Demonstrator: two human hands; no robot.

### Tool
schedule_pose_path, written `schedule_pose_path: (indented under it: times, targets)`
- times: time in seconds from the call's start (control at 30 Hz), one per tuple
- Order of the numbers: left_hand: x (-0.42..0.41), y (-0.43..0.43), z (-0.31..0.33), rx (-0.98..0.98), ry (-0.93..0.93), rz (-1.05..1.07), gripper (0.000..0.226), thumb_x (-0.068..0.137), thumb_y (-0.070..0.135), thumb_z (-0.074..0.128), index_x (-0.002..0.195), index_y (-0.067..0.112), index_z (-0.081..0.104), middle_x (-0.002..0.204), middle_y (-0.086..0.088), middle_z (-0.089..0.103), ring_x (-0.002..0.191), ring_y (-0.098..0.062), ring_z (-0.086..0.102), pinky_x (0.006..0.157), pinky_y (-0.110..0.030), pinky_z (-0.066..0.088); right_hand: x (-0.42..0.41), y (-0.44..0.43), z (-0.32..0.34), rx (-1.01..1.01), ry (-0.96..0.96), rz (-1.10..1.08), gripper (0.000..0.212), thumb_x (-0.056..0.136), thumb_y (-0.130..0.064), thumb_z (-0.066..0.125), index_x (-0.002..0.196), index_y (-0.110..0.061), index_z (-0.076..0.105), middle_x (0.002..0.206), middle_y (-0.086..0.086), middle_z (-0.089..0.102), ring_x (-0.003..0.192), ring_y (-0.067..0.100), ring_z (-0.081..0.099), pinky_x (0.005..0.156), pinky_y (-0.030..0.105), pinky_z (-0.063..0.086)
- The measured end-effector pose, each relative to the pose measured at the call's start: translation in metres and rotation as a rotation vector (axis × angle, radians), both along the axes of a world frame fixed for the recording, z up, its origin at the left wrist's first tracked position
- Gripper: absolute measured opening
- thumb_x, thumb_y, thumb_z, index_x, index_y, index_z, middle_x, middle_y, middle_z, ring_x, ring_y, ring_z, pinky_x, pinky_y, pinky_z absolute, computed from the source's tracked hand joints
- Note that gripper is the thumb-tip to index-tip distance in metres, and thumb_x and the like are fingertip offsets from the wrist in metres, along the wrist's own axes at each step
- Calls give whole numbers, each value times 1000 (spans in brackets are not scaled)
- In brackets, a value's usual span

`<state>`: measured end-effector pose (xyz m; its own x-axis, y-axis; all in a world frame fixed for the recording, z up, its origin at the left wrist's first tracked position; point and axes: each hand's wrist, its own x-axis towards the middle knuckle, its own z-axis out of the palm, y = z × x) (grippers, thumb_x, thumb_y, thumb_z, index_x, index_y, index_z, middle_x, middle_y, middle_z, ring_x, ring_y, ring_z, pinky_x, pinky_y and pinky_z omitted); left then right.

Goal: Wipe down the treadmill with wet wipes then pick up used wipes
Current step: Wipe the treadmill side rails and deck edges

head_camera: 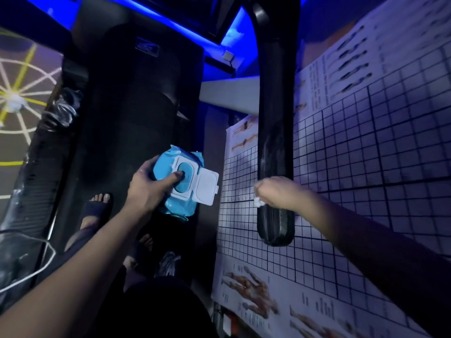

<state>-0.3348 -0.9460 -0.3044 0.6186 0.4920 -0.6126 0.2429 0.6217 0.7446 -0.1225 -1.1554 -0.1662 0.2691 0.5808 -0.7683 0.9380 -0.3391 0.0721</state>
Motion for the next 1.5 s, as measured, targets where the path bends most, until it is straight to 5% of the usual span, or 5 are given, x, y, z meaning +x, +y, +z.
schedule_pose_path:
  times: [0.17, 0.47, 1.13, 1.33, 1.5]
  targets:
    - [8, 6, -4, 10, 5, 35, 85, 69, 32, 97, 143, 23, 56, 116, 4, 77, 100, -20, 76, 92, -51, 61, 76, 42, -15, 518, -293, -109, 21, 90, 2, 61, 105, -2, 75, 103, 15, 73, 85, 31, 71, 76, 44, 61]
    - [9, 6, -2, 19, 18, 40, 89, 65, 38, 98, 143, 27, 56, 115, 9, 76, 99, -17, 76, 90, -48, 62, 22, 2, -9, -86, 57, -12, 25, 95, -4, 62, 113, -15, 75, 110, 3, 69, 97, 17, 68, 85, 24, 52]
    - [14, -8, -8, 128, 53, -57, 95, 59, 48, 96, 144, 31, 56, 110, 9, 78, 94, -13, 77, 90, -45, 62, 99, 48, -24, 446, -219, -156, 28, 92, -1, 62, 108, -17, 78, 104, 5, 74, 87, 16, 63, 95, 30, 51]
    - [15, -3, 3, 111, 35, -39, 95, 61, 43, 96, 145, 26, 55, 115, 8, 76, 97, -15, 77, 90, -47, 62, 38, -10, -35, 62, -39, -67, 31, 88, -8, 71, 111, -28, 76, 132, -2, 60, 139, 24, 36, 120, 39, 30]
    - [17, 1, 8, 126, 22, 12, 79, 73, 31, 95, 142, 26, 57, 118, 10, 74, 100, -13, 75, 90, -44, 62, -5, -21, -18, 2, 192, -207, 21, 95, -20, 66, 109, -31, 76, 101, -15, 59, 104, 12, 44, 96, 30, 44]
